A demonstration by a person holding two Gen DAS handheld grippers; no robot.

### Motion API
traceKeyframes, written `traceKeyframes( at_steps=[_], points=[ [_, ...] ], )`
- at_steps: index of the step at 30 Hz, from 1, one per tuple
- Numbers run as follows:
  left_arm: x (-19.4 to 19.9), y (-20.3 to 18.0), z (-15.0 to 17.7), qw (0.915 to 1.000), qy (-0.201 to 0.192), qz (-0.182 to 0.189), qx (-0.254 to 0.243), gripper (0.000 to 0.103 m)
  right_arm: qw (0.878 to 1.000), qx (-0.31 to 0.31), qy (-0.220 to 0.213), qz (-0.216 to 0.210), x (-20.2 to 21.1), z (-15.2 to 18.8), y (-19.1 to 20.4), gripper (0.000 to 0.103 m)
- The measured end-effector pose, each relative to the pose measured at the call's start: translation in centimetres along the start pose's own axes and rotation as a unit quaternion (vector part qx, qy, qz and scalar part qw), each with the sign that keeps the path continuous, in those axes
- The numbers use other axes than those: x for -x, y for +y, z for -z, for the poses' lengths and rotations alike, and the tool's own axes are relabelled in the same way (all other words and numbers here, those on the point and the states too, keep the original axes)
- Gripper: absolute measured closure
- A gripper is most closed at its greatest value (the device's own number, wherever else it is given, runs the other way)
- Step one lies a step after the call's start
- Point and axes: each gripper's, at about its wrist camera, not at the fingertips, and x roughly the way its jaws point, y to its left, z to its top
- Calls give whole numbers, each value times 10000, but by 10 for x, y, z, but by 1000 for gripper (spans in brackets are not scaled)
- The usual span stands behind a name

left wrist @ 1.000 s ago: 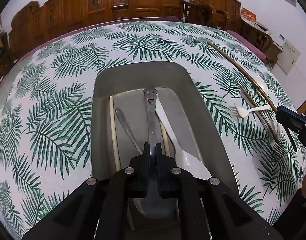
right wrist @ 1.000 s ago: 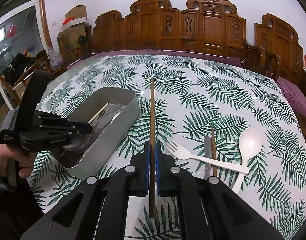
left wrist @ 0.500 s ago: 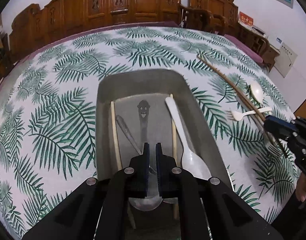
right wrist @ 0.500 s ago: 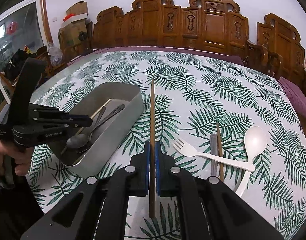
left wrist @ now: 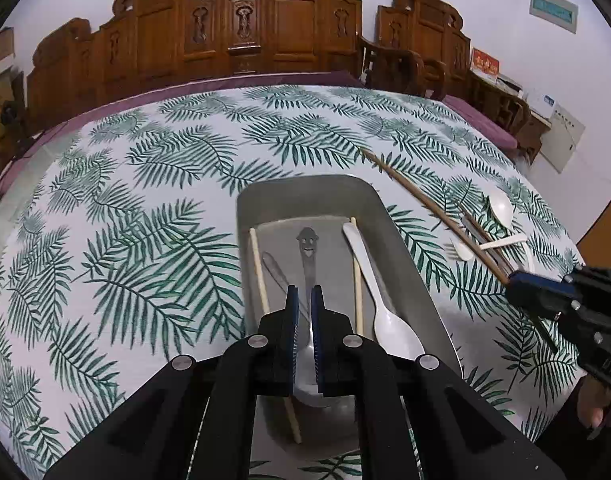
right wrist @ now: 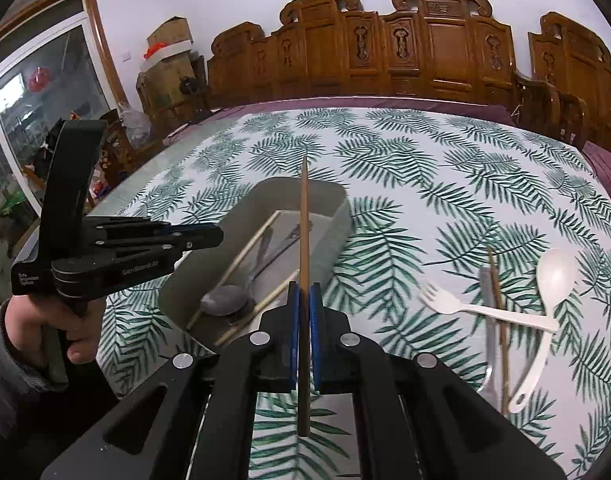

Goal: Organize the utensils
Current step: 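Open the left gripper to release the spoon while the right gripper carries the chopstick toward the tray, then lower the chopstick into the tray and open the right gripper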

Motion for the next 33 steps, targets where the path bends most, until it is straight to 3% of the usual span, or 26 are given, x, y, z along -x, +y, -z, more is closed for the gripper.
traceKeyframes(
  at_steps=[23,33],
  points=[
    [29,36,-5,9988,-366,-70,314,97,9983,-415,393,-132,-51,-17,31,97],
    [34,41,-4,9985,-423,-52,345,97,9976,-332,596,97,-82,-17,49,97]
  ],
)
